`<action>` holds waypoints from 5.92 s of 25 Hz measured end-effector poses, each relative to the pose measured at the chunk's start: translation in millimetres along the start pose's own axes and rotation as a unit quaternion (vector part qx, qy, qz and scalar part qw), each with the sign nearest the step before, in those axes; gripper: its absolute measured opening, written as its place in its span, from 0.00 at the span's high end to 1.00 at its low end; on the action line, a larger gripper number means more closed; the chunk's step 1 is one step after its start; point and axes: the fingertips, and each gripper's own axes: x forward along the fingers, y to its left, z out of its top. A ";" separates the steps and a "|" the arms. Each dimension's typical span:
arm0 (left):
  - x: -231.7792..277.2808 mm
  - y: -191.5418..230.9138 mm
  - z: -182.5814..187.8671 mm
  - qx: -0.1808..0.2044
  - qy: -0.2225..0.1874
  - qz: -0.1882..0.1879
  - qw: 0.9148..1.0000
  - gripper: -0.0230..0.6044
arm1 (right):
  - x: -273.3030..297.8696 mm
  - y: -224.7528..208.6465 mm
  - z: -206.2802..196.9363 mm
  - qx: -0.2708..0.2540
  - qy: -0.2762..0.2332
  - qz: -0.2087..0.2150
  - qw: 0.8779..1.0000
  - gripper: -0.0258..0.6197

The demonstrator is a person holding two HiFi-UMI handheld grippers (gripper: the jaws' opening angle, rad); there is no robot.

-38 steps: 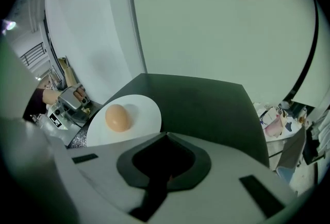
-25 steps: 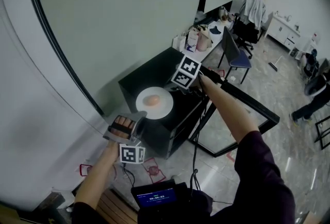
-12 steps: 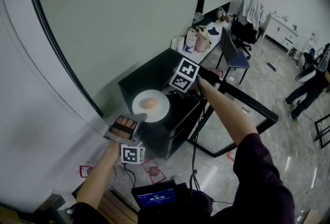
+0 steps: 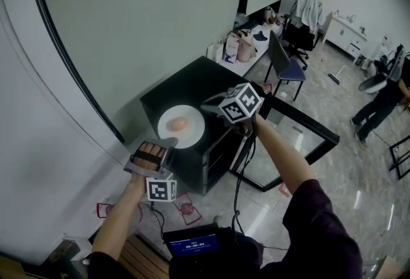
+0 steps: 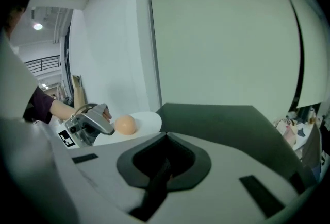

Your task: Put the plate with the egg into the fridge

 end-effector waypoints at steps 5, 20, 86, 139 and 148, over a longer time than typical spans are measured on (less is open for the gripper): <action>-10.4 15.8 43.0 0.005 0.008 0.004 1.000 0.93 | -94.9 12.2 4.2 0.010 -0.250 -0.104 0.963 0.95; -16.5 -6.6 266.4 -0.032 0.089 0.015 0.995 0.92 | -269.8 53.3 -173.5 0.059 -0.411 -0.126 0.901 0.95; 256.7 -366.5 152.2 -0.256 0.278 -0.375 0.847 0.88 | -94.2 -81.8 -373.4 0.137 -0.321 -0.095 0.932 0.95; -1.9 -0.2 279.2 -0.697 0.044 0.091 0.710 0.95 | -230.4 78.0 -194.6 0.034 -0.333 -0.056 0.941 0.95; -8.3 -3.6 279.9 -0.700 0.036 0.079 0.709 0.95 | -229.3 88.5 -194.4 0.028 -0.329 -0.057 0.942 0.95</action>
